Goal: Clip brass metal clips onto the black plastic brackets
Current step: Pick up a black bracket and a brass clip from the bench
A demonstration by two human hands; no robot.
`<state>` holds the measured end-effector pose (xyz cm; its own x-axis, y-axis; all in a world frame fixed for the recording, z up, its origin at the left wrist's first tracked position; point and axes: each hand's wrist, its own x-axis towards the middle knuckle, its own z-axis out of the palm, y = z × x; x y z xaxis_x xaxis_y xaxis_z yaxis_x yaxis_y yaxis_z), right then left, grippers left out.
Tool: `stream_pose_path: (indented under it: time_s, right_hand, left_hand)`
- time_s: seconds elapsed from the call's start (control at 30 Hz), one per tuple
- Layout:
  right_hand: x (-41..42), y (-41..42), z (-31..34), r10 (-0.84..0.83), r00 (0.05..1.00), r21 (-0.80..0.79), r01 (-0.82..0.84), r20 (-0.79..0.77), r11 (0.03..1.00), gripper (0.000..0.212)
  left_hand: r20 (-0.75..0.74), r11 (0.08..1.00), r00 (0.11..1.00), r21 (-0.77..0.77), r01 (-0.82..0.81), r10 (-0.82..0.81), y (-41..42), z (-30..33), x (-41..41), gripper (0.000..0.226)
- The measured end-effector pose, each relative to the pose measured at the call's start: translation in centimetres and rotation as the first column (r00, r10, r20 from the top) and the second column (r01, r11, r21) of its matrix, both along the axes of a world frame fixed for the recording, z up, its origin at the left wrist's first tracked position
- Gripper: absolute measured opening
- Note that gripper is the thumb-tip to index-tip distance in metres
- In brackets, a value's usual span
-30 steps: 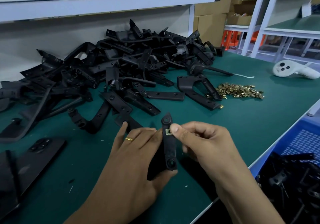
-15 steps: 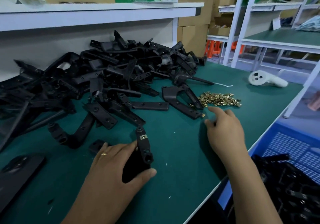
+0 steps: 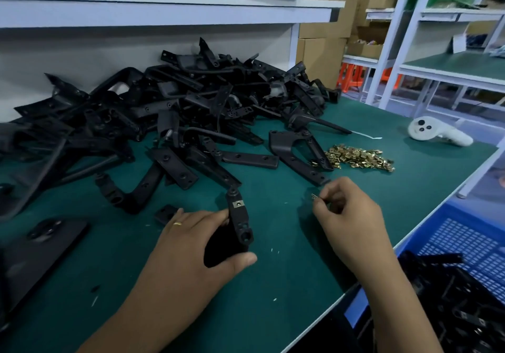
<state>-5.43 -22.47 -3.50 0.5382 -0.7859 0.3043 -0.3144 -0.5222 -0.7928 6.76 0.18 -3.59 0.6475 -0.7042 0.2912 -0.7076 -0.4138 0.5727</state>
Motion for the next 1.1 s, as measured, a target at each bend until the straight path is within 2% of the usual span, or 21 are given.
stream_pose_path:
  time_s: [0.1,0.2,0.33,0.4,0.53,0.67,0.83,1.1]
  right_hand:
    - [-0.7,3.5,-0.6,0.140,0.967,0.146,-0.173,0.212,0.974,0.021]
    - [-0.1,5.8,-0.4,0.282,0.907,0.187,-0.350,0.313,0.918,0.024]
    - [1.0,7.1,-0.1,0.314,0.814,0.355,-0.514,0.489,0.781,0.013]
    - [1.2,7.4,-0.2,0.319,0.818,0.346,-0.510,0.479,0.788,0.011]
    - [1.2,7.4,-0.1,0.366,0.812,0.285,-0.522,0.454,0.804,0.021]
    - [1.0,7.4,0.1,0.362,0.775,0.363,-0.582,0.517,0.727,0.005]
    - [1.2,7.5,0.0,0.391,0.774,0.404,-0.606,0.498,0.685,0.009]
    - [1.1,7.3,0.0,0.407,0.813,0.398,-0.566,0.417,0.722,0.016]
  left_hand:
    - [-0.014,1.000,1.000,-0.029,-0.004,0.004,0.1,0.1,-0.1,0.062]
    - [0.004,0.998,1.000,-0.056,-0.026,0.026,0.2,0.2,-0.1,0.066]
    - [0.044,0.997,0.999,-0.072,-0.012,0.015,0.5,0.2,-0.1,0.071]
    - [0.077,0.998,0.997,-0.062,0.000,0.004,0.4,0.1,-0.1,0.075]
    - [0.104,0.998,0.995,-0.069,-0.001,0.008,0.4,0.1,-0.2,0.074]
    - [0.135,0.997,0.991,-0.081,0.003,0.008,0.4,0.1,-0.3,0.068]
    - [0.176,0.995,0.984,-0.097,-0.003,0.021,0.5,0.2,0.0,0.070]
    - [0.226,0.997,0.974,-0.081,0.000,0.019,0.5,0.1,-0.1,0.071]
